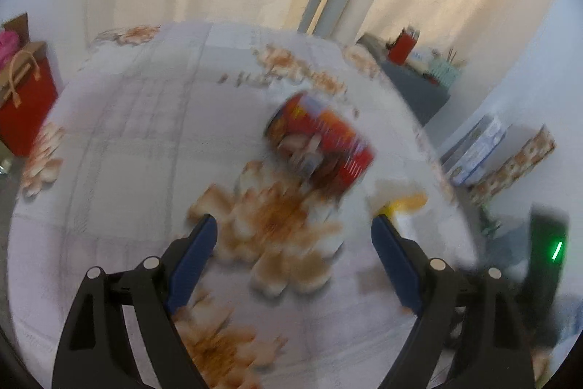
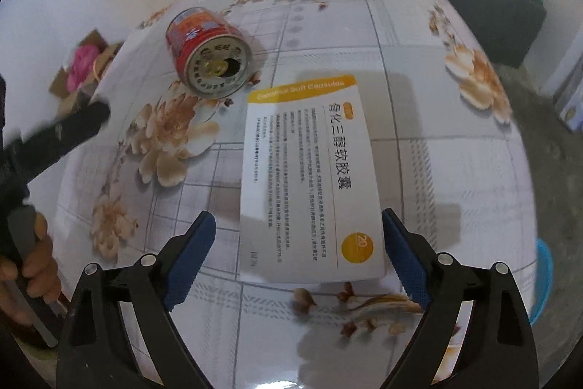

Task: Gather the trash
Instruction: 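Grasp the red can with the left tool while the right tool grasps the medicine box, then hold the red can in the left tool and the box in the right tool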

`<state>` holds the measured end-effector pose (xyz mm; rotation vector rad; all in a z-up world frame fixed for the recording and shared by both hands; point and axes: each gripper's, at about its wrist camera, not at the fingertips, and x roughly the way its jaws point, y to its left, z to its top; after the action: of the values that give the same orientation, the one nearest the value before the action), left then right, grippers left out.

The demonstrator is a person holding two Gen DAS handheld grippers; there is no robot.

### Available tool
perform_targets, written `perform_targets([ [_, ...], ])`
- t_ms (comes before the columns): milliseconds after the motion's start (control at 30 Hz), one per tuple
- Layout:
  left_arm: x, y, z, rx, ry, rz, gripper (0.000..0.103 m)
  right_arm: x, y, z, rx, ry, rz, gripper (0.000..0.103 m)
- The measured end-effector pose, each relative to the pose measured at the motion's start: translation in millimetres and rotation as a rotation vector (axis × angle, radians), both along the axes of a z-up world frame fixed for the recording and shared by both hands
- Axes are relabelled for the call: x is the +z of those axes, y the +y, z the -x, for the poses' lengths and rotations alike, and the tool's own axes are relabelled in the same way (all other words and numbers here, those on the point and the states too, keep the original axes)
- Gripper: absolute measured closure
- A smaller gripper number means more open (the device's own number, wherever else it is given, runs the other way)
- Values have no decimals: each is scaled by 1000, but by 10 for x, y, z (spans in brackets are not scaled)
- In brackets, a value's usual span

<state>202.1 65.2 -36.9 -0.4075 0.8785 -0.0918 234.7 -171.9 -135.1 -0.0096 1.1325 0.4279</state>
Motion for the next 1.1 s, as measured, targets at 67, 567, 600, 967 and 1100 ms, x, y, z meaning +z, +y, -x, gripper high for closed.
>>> perform_targets([
  [67,37,-23,-203,23,9,52,18,-57,-69,-11,-29,19,-50,17],
  [567,-338,-321,-1090,232,165,-49,21,3,-217,31,-69,10,-152,17],
  [600,-349,-295,-1104,230,158,-47,22,3,-214,35,-71,8,-150,18],
  [967,-375,-53,-673,23,120,25,24,33,-282,296,-112,6,-127,31],
  [1100,-358,-37,-322,-162,124,-13,24,38,-359,503,-116,21,-114,31],
])
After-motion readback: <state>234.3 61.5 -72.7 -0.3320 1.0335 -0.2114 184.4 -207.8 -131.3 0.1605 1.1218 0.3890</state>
